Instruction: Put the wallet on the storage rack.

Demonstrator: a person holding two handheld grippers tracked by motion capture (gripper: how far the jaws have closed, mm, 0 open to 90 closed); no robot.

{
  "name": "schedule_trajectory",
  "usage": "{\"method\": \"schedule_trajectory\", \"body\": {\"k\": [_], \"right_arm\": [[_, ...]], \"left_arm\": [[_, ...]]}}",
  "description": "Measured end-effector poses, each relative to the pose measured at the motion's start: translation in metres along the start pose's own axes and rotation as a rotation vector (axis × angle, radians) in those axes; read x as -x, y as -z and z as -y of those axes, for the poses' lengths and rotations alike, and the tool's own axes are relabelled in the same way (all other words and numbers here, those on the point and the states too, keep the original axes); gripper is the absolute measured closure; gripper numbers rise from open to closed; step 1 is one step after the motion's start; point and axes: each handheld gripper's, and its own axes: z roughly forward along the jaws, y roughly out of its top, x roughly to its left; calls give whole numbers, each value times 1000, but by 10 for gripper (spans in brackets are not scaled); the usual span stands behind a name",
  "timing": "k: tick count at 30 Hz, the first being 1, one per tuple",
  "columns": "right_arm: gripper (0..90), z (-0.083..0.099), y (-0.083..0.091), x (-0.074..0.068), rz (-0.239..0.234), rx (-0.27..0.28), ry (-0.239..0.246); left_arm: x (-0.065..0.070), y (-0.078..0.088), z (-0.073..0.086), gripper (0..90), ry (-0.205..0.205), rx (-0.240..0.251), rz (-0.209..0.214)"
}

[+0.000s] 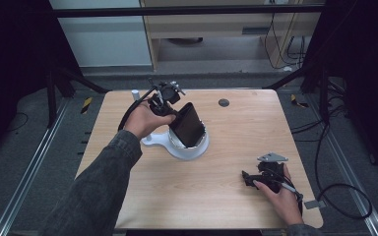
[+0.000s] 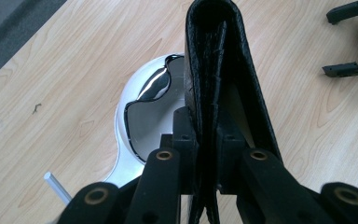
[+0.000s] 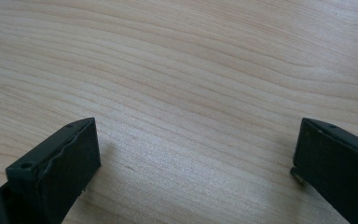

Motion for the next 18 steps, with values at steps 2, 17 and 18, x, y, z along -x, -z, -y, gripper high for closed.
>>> {"method": "schedule_trajectory", "body": {"k": [2,17,18], "right_arm": [[6,0,0,0,0,0,0],[7,0,0,-2,-7,0,4],[7,0,0,-2,-7,0,4]], "left_arm": [[-3,-1,0,809,5,-7,-16],[-3,3,-1,674,33,69,-172],[-3,4,-1,667,35,76,-176]]}}
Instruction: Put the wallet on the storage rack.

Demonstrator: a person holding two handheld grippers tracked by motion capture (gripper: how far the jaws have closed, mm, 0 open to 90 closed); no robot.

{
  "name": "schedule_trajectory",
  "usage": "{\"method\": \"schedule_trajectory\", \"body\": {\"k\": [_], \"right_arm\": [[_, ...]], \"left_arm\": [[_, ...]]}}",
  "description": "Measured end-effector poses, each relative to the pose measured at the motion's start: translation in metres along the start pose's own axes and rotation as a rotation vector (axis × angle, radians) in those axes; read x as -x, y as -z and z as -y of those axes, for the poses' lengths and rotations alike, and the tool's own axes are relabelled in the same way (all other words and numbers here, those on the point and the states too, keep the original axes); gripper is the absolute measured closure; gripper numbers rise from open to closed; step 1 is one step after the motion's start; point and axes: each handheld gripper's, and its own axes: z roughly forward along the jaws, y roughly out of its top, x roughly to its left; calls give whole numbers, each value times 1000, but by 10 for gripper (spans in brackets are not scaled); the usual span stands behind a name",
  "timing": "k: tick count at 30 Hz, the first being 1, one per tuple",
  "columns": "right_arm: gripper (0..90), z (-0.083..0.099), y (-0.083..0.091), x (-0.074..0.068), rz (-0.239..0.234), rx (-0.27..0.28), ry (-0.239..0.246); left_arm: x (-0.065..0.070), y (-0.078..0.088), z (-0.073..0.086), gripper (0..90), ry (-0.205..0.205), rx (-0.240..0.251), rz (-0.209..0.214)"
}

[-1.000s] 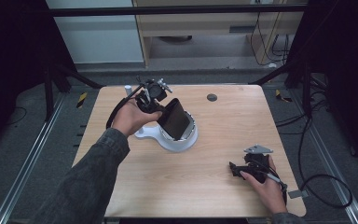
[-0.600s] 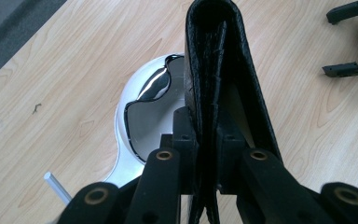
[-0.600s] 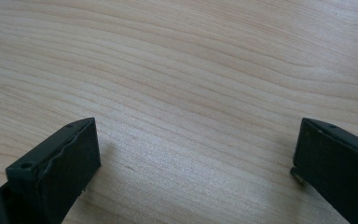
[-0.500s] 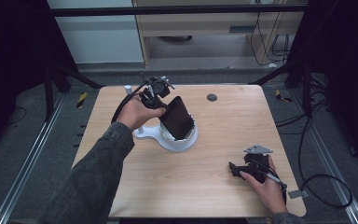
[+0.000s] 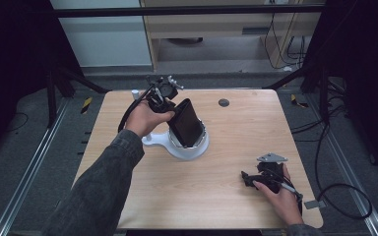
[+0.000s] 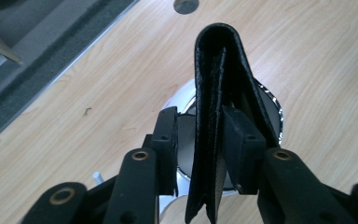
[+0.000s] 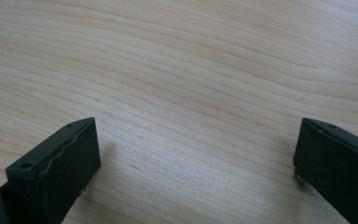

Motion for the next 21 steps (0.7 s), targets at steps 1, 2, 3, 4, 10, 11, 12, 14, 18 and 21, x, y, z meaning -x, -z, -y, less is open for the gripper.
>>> {"method": "schedule_trajectory", "body": {"k": [1,2,3,4,10,11,12,14,18,21], "right_arm": [[6,0,0,0,0,0,0],[7,0,0,0,0,0,0],[6,0,0,0,-1,0,-2],[6,0,0,0,-1,0,-1],[6,0,0,-1,-2,-1,-3],[6,0,0,-1,-2,-1,-2],[6,0,0,-1,-2,-1,-2],[6,0,0,-1,-2,-1,-2],[6,0,0,-1,-1,-3,-1],[6,0,0,-1,-1,-3,-1]], "left_arm": [[-1,1,0,665,-1,10,-2],[-2,2,0,667,3,16,-1],[-3,2,1,667,3,17,-1],[-3,1,1,670,2,14,-5],[-3,-1,1,648,-2,19,-7],[-3,0,1,635,-3,25,-11],[-2,1,0,621,-3,32,-17],[-2,3,0,608,1,47,-21],[-2,6,-1,554,8,79,-25],[-2,10,-1,541,8,100,-29]]}}
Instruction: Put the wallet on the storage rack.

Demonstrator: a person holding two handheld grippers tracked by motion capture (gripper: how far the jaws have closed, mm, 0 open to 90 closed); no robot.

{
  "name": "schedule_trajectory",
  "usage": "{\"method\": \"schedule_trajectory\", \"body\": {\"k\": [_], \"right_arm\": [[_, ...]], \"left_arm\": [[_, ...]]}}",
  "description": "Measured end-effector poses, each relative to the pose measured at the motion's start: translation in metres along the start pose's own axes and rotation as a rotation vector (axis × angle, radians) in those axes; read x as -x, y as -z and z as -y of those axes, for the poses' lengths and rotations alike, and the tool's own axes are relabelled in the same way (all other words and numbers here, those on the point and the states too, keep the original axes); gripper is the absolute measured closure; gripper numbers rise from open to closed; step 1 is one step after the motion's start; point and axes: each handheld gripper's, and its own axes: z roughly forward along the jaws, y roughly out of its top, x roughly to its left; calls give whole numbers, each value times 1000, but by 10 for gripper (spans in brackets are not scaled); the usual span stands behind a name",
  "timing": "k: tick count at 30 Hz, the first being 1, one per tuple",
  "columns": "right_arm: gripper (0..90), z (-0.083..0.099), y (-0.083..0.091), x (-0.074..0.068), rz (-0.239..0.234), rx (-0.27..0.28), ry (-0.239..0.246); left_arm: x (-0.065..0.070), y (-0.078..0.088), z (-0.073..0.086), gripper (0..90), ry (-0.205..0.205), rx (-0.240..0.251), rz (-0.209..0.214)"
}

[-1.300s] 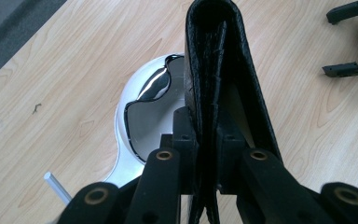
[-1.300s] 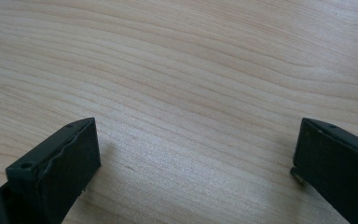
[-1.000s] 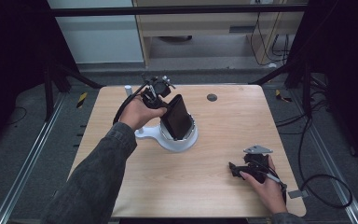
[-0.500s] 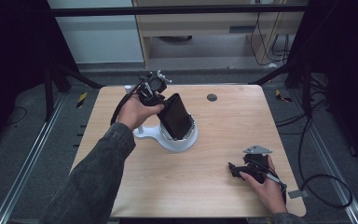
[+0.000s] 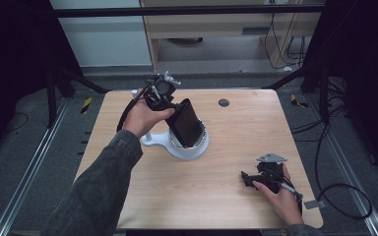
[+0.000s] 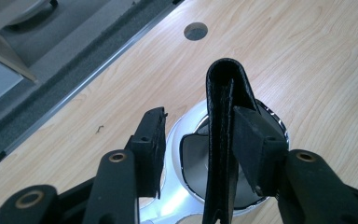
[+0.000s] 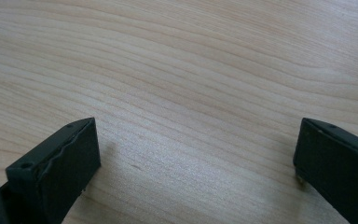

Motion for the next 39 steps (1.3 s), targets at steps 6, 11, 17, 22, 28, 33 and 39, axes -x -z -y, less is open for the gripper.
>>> {"method": "schedule_trajectory", "body": {"k": [6,11,17,22,28,33,39], "right_arm": [[6,0,0,0,-1,2,1],[6,0,0,0,-1,2,1],[6,0,0,0,-1,1,0],[6,0,0,-1,-1,-1,3],[6,-1,0,-1,-3,0,1],[6,-1,0,-1,-6,-2,-1],[6,0,0,-2,-9,-1,0]], "left_arm": [[0,8,0,521,-2,36,1],[1,17,0,472,-8,71,-4],[11,35,3,335,-41,108,-3],[25,44,9,168,-49,128,30],[40,48,22,87,-58,140,44],[47,46,40,69,-39,142,56],[59,50,67,62,-20,169,49]]}}
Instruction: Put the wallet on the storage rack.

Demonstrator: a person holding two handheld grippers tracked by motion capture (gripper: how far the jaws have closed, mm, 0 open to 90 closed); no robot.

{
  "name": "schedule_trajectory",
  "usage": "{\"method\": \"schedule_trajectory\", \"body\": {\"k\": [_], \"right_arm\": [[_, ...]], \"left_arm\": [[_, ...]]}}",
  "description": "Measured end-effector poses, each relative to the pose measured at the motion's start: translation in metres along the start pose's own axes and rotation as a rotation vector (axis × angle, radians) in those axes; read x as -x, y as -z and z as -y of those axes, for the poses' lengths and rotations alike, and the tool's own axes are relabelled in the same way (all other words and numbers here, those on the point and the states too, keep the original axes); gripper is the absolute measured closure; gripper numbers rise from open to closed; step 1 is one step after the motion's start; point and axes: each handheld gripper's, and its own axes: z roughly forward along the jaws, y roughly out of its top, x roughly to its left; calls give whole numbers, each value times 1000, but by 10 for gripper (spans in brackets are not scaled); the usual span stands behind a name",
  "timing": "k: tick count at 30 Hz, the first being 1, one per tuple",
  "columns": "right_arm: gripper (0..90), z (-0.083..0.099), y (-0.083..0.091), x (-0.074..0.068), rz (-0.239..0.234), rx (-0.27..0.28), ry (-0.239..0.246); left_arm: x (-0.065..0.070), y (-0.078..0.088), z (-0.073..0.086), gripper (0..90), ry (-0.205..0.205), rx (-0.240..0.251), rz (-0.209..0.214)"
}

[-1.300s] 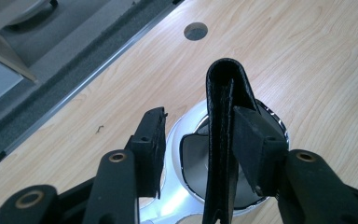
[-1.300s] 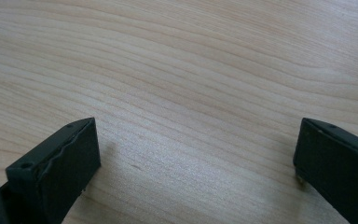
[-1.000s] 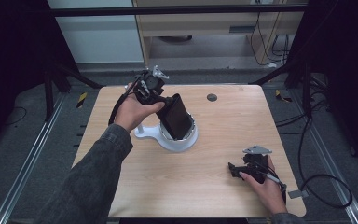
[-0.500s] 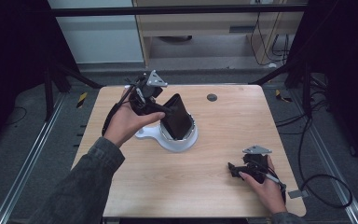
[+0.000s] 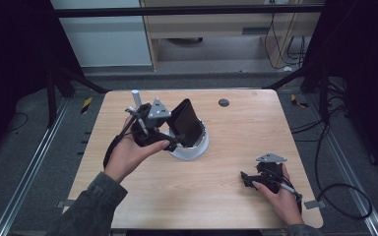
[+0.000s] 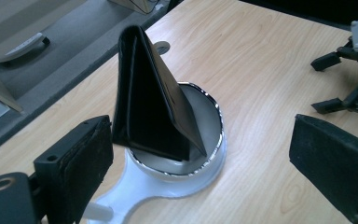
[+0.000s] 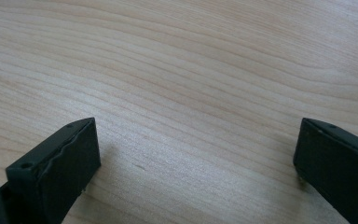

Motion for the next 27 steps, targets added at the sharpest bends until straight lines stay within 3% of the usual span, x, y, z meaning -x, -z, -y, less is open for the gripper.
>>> {"method": "schedule_trajectory", "body": {"k": [5,11,13,15,19,22,27], "right_arm": [[6,1,1,-1,4,3,9],[6,2,1,-1,4,3,9],[6,2,1,-1,3,3,9],[7,2,2,-2,-2,0,3],[7,2,2,-2,3,4,11],[7,2,2,-3,-1,1,3],[6,2,2,-2,3,3,9]], "left_arm": [[12,9,37,53,3,0,-1],[19,-4,107,45,39,-69,17],[15,-14,135,46,81,-107,9],[8,-24,158,49,96,-149,-32],[-11,-37,198,60,180,-176,-95],[-22,-40,216,65,237,-158,-130],[-35,-41,232,62,292,-155,-136]]}}
